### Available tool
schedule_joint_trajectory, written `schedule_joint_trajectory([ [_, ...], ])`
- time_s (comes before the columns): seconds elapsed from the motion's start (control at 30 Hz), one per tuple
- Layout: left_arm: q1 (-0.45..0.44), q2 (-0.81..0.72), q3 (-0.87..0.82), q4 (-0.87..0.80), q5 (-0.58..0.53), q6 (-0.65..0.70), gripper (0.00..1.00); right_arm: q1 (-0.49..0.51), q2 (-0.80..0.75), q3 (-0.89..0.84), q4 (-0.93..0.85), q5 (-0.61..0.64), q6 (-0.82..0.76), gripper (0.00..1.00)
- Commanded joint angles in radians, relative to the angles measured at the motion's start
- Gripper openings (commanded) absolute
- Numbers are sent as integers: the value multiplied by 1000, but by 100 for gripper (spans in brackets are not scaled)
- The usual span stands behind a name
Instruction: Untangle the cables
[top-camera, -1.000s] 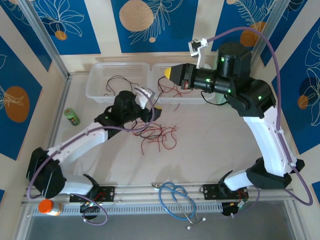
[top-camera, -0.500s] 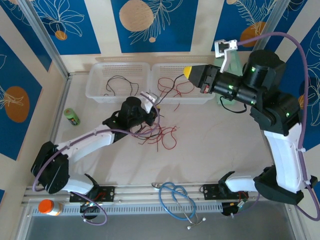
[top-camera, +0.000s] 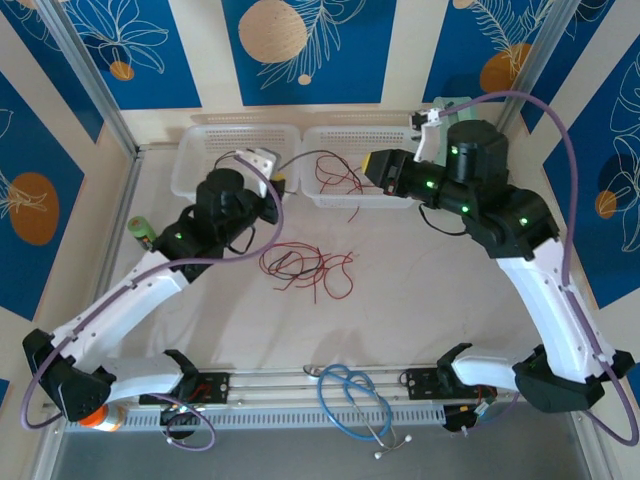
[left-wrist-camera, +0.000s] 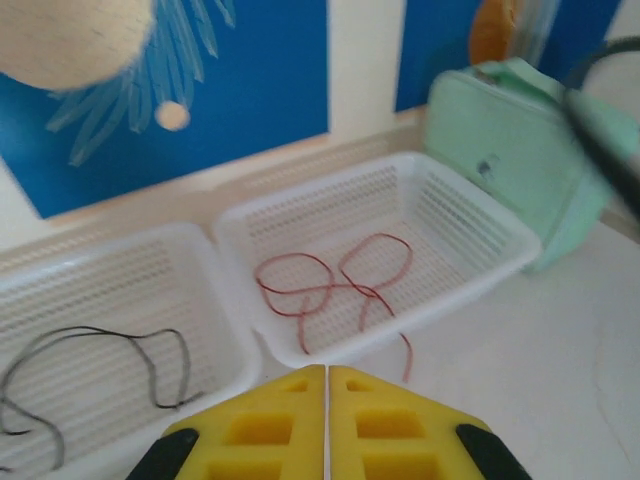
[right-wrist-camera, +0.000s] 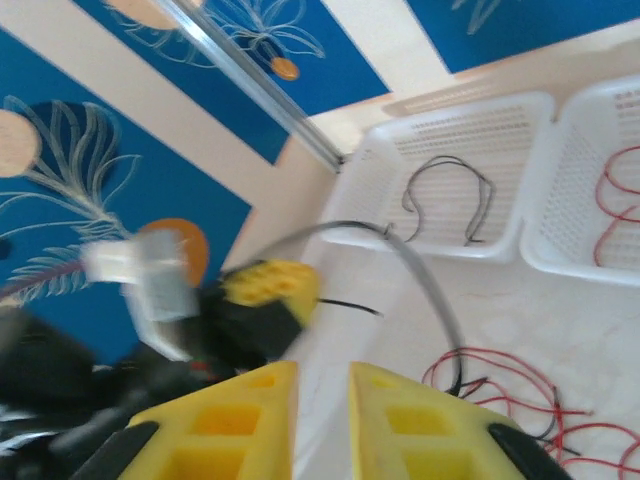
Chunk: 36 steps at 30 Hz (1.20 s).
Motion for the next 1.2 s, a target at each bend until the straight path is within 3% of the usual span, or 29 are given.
schedule_joint_trajectory([
  [0.0, 73, 44, 122, -179, -81, 20, 0, -7, 15, -49, 70, 22, -5, 42],
  [0.07, 143, 95, 204, -228, -61, 4, 0, -7, 44, -59, 69, 4, -12, 59],
  [0.17, 242, 182, 315, -265, -24, -12, 0, -6, 74, -72, 51, -16, -17, 74],
  [0.3, 334, 314, 466, -296, 10, -11, 0, 8, 66, -145, 55, -22, -10, 82],
  [0.73, 548, 809, 893, -356, -6, -27, 0, 83, -126, -533, 62, 53, 94, 83],
  [1.0, 622, 1029, 960, -386, 100, -145, 0, 93, -291, -682, -16, 117, 151, 83],
  [1.17, 626, 1109, 960, -420, 260, -190, 0, 99, -315, -756, -25, 106, 184, 83],
])
